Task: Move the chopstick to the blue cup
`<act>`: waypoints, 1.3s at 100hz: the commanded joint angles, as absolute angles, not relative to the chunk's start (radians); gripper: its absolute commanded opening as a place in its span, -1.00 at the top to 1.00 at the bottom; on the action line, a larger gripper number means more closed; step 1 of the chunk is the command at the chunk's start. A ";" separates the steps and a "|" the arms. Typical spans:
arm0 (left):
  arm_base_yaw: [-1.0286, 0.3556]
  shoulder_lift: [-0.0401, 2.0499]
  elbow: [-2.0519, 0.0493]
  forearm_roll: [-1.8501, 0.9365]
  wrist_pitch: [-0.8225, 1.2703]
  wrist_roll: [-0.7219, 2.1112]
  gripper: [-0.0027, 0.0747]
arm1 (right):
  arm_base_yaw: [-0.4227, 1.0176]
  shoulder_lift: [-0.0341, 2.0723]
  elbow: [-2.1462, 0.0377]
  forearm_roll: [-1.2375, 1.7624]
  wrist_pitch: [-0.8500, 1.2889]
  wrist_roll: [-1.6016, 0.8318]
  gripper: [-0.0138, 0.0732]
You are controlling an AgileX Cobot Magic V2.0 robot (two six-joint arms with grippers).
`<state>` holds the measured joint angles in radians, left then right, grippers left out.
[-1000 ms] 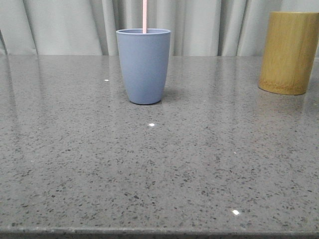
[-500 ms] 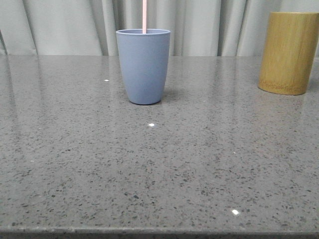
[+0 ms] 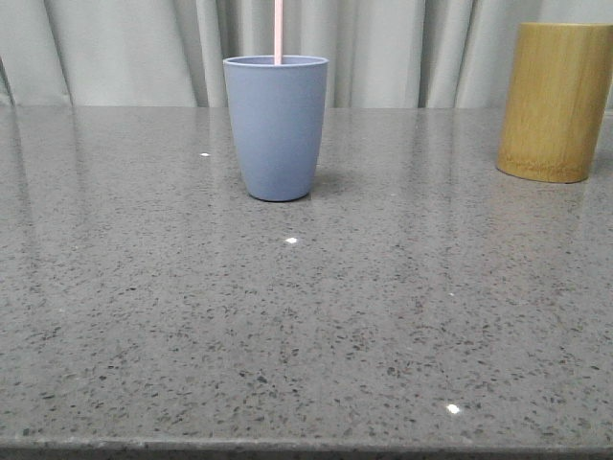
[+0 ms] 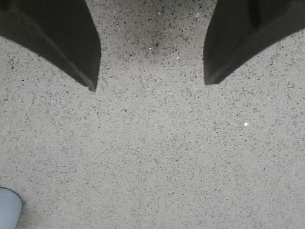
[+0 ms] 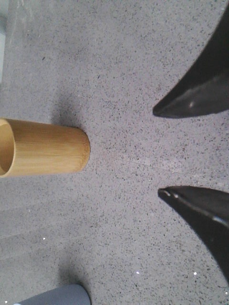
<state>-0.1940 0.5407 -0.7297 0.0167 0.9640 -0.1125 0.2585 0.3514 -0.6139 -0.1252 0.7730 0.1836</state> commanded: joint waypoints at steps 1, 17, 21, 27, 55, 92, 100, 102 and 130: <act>-0.192 0.545 -0.753 0.011 0.902 -0.120 -0.24 | 0.252 0.357 -0.638 -0.140 0.688 0.183 -0.13; -0.192 0.545 -0.753 0.011 0.900 -0.120 -0.15 | 0.252 0.357 -0.638 -0.140 0.686 0.183 -0.06; -0.192 0.545 -0.753 0.011 0.900 -0.120 -0.08 | 0.252 0.357 -0.638 -0.140 0.686 0.183 0.03; -0.192 0.545 -0.753 0.011 0.900 -0.120 0.07 | 0.252 0.357 -0.638 -0.140 0.684 0.183 0.20; -0.192 0.545 -0.753 0.011 0.900 -0.120 0.96 | 0.252 0.357 -0.638 -0.140 0.681 0.183 0.84; -0.192 0.545 -0.753 0.011 0.894 -0.120 0.98 | 0.252 0.357 -0.638 -0.140 0.684 0.183 0.84; -0.192 0.545 -0.753 0.011 0.894 -0.120 0.98 | 0.252 0.357 -0.638 -0.140 0.684 0.183 0.84; -0.192 0.545 -0.753 0.011 0.894 -0.120 0.98 | 0.252 0.357 -0.638 -0.140 0.684 0.183 0.84; -0.192 0.545 -0.753 0.011 0.894 -0.120 0.98 | 0.252 0.357 -0.638 -0.140 0.684 0.183 0.84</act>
